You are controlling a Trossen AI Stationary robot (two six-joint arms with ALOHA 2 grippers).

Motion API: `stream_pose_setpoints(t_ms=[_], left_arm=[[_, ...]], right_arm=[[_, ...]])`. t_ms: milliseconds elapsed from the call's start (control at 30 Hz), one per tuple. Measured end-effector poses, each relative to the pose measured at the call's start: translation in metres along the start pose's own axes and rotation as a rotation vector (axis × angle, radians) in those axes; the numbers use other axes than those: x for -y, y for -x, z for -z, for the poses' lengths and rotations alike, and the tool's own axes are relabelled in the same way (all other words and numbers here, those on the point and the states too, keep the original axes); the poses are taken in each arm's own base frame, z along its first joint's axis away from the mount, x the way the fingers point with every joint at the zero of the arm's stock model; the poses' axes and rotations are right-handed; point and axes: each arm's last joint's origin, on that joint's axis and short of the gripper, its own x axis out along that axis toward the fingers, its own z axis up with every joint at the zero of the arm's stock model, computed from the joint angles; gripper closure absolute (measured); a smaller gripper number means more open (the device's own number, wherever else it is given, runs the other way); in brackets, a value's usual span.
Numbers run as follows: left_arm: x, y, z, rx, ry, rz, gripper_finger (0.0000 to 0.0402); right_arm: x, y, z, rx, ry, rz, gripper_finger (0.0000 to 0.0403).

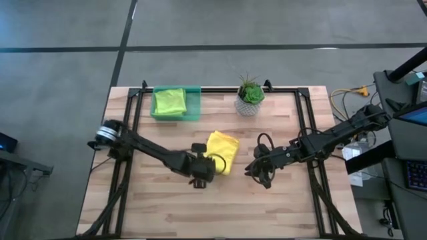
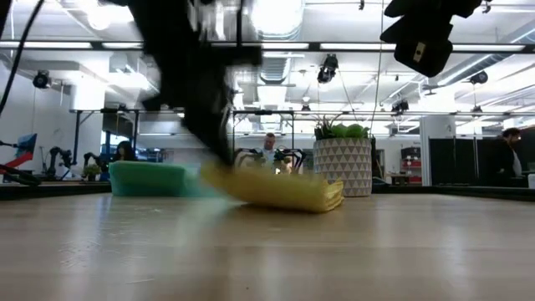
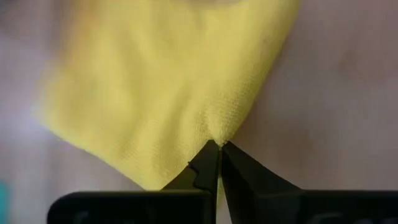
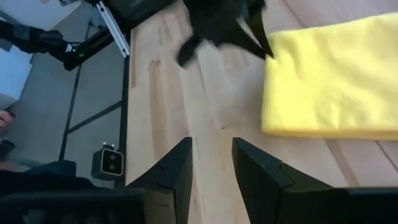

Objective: Fold microfiber towels
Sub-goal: Put the yellow microfiber cloth into the blue bin

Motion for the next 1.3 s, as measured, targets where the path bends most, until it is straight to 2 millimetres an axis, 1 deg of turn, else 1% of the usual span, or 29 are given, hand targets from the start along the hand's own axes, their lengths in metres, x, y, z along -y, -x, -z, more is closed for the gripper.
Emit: stream_pose_setpoints(t_ms=[100, 200, 333, 400, 467, 533, 633, 767, 867, 1000, 1100, 1200, 1300], left_arm=[[-0.015, 0.037, -0.014, 0.056, 0.038, 0.033, 0.0401], [-0.028, 0.057, -0.019, 0.079, 0.065, 0.073, 0.0401], [-0.055, 0.091, -0.028, 0.144, 0.131, 0.111, 0.0401], [-0.068, 0.102, -0.029, 0.149, 0.175, 0.137, 0.0401], [-0.080, 0.108, -0.030, 0.151, 0.231, 0.149, 0.0401], [-0.092, 0.120, -0.032, 0.157, 0.255, 0.149, 0.0401], [-0.112, 0.145, -0.035, 0.179, 0.293, 0.141, 0.0401], [-0.135, 0.164, -0.038, 0.154, 0.383, 0.145, 0.0401], [-0.155, 0.182, -0.042, 0.172, 0.438, 0.124, 0.0402], [-0.183, 0.196, -0.041, 0.171, 0.509, 0.077, 0.0402], [-0.208, 0.202, -0.036, 0.170, 0.566, 0.032, 0.0402], [-0.235, 0.206, -0.027, 0.145, 0.585, -0.027, 0.0402], [-0.264, 0.205, -0.015, 0.128, 0.577, -0.095, 0.0402]], right_arm=[[0.000, 0.000, -0.001, 0.006, 0.023, -0.001, 0.0294], [0.000, 0.000, -0.001, 0.011, 0.048, -0.001, 0.0296], [0.000, 0.000, -0.001, 0.013, 0.071, 0.000, 0.0297], [-0.001, 0.001, -0.001, 0.015, 0.076, -0.001, 0.0297], [-0.001, 0.001, -0.001, 0.014, 0.079, -0.002, 0.0298], [-0.002, 0.002, -0.001, 0.016, 0.086, -0.006, 0.0298], [-0.003, 0.004, -0.001, 0.019, 0.103, -0.014, 0.0298], [-0.005, 0.006, 0.000, 0.019, 0.139, -0.022, 0.0298], [-0.005, 0.006, 0.000, 0.019, 0.154, -0.024, 0.0298], [-0.005, 0.006, 0.000, 0.020, 0.163, -0.023, 0.0298], [-0.005, 0.006, 0.000, 0.021, 0.175, -0.022, 0.0298], [-0.004, 0.006, 0.000, 0.038, 0.180, 0.002, 0.0298], [-0.002, 0.006, -0.002, 0.076, 0.178, 0.055, 0.0298]])
